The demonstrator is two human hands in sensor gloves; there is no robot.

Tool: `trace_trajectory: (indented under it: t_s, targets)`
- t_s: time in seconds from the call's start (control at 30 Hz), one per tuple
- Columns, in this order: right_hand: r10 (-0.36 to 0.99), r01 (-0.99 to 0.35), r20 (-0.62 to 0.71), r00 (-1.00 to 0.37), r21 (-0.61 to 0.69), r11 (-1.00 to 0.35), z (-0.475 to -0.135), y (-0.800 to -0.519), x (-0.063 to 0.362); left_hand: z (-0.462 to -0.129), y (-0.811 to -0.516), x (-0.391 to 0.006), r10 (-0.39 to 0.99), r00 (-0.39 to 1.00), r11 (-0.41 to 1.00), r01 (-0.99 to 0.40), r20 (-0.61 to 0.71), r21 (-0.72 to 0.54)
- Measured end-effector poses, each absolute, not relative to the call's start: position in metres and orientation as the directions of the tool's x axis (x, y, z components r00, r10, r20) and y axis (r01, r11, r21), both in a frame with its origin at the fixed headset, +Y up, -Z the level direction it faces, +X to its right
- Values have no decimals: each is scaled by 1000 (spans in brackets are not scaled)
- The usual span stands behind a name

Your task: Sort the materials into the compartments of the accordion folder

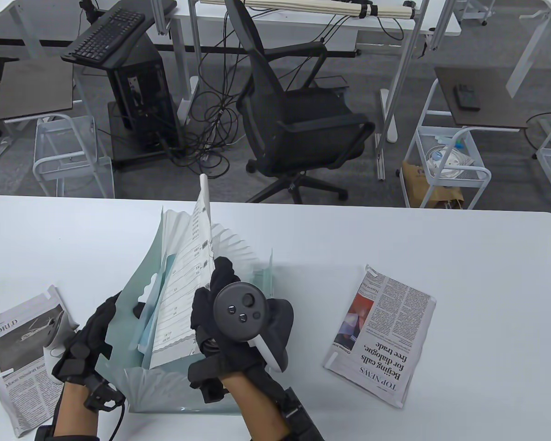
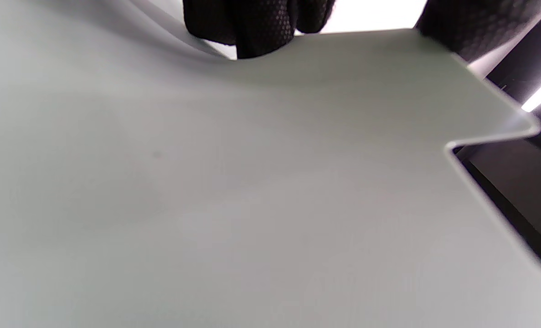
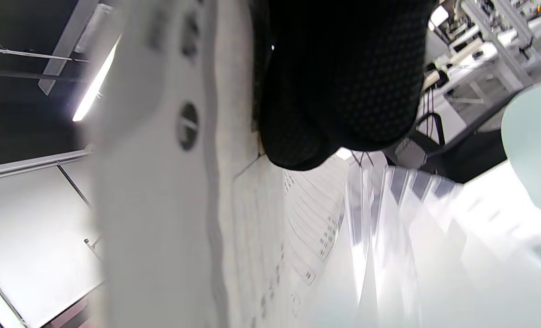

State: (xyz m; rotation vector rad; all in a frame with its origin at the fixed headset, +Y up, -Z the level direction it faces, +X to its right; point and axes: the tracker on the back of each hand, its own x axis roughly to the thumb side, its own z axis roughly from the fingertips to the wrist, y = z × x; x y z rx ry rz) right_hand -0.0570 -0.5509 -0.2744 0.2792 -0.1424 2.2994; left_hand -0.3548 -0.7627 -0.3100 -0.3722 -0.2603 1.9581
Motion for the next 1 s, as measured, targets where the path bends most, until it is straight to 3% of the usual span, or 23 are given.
trace_trajectory:
  t_s: [0.2,0.43,0.5,0.57,1.0]
  targets:
    - [825,-813,173,-538,152,-562,-289,-566,-62,-310,-763,-354,917,-374,-399,-848,-140,-348]
    - [764,-728,101,-637,247,-640,-301,-566,-60,-311,-762,-353,918,-373,-397,-850,-138,-346]
    - [835,-764,55,-548,374,-526,-305,-569,-58,-311,-762,-353,917,-374,-399,-848,-140,-348]
    - [882,-811,37,-470,375,-449,-305,-569,-56,-311,-762,-354,917,-374,-399,-848,-140,-348]
    - [735,-663,50,-676,392,-637,-314,-579,-78,-311,-761,-353,920,-366,-392,-850,-139,-351]
